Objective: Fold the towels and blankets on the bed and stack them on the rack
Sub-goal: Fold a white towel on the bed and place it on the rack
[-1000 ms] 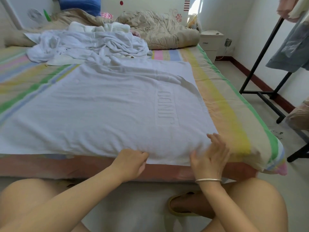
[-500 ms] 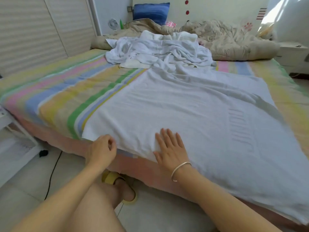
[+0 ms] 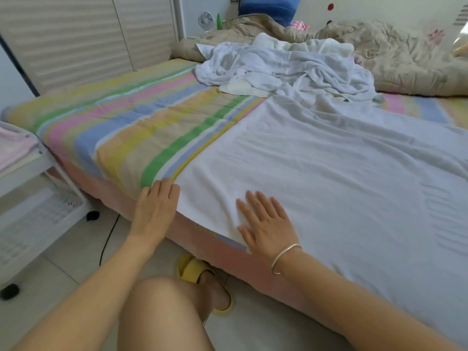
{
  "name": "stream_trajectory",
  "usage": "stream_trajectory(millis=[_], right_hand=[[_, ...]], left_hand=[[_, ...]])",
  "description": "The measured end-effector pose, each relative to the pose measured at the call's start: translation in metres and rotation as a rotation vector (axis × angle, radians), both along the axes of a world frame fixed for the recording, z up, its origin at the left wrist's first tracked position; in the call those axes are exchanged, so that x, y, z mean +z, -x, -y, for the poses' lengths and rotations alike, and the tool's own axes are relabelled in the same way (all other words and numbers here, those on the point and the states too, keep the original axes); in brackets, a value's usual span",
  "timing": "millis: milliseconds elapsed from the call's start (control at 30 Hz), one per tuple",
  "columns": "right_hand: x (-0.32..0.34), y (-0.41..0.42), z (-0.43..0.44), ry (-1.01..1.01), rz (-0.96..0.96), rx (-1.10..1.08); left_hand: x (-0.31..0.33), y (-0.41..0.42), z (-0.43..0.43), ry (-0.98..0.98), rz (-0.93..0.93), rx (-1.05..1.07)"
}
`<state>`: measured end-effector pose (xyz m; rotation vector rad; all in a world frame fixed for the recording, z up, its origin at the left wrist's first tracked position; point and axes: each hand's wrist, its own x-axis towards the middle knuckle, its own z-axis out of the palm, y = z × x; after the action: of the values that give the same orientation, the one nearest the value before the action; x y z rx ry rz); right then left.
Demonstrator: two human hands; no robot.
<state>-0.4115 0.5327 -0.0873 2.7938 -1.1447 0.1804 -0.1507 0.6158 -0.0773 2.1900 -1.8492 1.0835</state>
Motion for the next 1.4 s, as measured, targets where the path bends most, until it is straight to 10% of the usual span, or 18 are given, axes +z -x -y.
stream_trajectory(millis=[433,567,667,900,1400], right_hand=[[0.031,0.025,0.007,-0.211,0.202,0.144],[0.053,0.087,0.062,-0.208,0.232,-0.345],[0.046,0.12,0.072,-0.315,-0.048,-0.531],[0.043,0.124,0.002,-0.339,-0.071,0.182],[0.035,0.37,0.142,-0.215,0.149,-1.035]], left_hand=[[-0.016,0.029,-0.008,-0.152,-0.695,0.414],[0.027,0.058,0.011,0.314,-0.788,0.131],[0.054,0.121,0.058,0.155,-0.787,-0.183],[0.062,0.225,0.152,-0.313,-0.856,-0.426],[0.049,0.332,0.287,-0.39,-0.812,-0.53]])
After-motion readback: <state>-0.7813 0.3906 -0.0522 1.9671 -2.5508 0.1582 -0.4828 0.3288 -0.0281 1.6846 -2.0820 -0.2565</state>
